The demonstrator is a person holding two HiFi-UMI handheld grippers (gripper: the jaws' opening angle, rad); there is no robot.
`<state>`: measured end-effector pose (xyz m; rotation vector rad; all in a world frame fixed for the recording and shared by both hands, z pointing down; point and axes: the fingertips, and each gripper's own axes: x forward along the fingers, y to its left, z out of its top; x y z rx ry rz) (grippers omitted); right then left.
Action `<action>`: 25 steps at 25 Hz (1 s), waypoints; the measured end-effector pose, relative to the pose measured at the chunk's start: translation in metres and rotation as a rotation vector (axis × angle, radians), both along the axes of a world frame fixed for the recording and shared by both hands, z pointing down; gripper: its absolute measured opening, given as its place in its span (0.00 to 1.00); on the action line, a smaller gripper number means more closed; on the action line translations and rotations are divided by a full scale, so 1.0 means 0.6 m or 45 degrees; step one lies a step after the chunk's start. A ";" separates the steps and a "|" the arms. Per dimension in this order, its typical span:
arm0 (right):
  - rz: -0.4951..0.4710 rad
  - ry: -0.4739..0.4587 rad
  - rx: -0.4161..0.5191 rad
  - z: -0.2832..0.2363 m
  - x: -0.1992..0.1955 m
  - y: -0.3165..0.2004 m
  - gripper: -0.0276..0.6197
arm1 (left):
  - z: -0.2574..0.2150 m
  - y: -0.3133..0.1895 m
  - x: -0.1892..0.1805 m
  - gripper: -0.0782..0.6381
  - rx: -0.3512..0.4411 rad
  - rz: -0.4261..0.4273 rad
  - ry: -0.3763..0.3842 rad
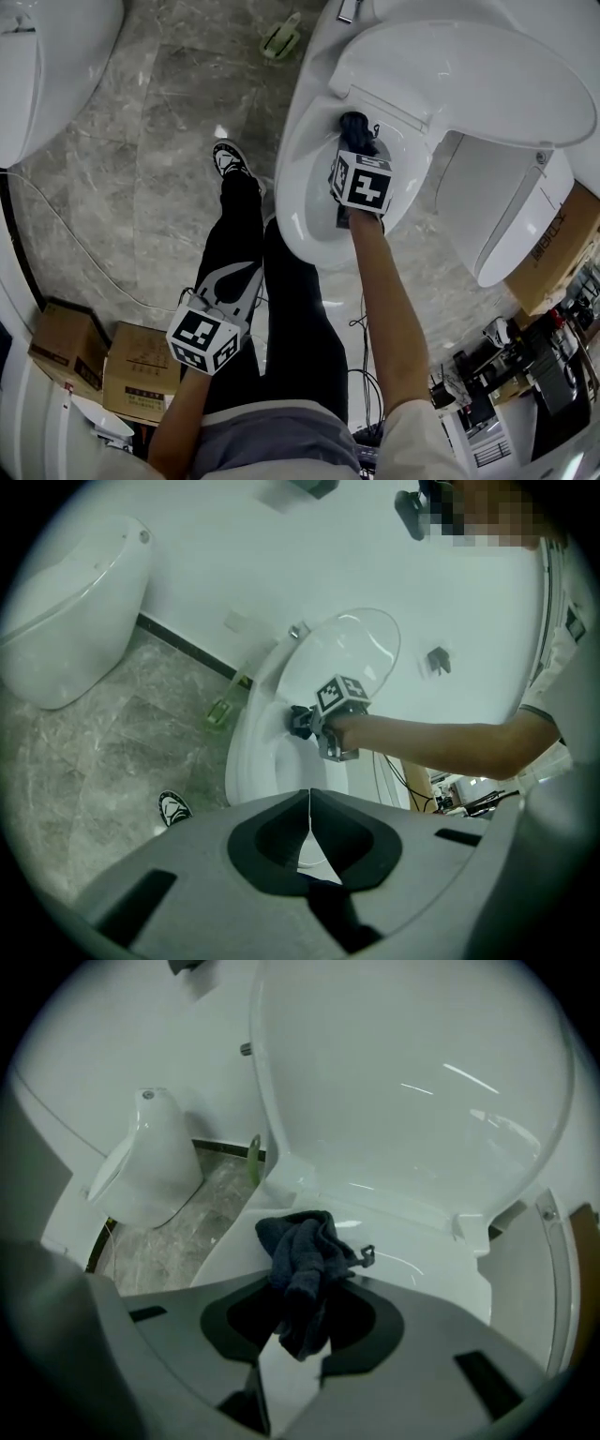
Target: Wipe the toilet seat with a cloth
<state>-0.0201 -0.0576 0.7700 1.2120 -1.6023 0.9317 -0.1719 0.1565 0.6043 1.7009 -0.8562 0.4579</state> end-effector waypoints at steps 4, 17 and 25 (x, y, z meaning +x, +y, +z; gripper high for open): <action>-0.118 0.025 0.013 -0.003 -0.017 0.011 0.20 | 0.001 0.009 0.004 0.13 -0.031 -0.050 0.019; -0.625 0.114 0.075 -0.012 -0.089 0.086 0.21 | 0.012 0.037 -0.063 0.13 -0.134 -0.216 -0.023; -0.847 0.126 0.059 -0.007 -0.107 0.177 0.21 | 0.026 0.063 -0.104 0.13 -0.169 -0.176 -0.110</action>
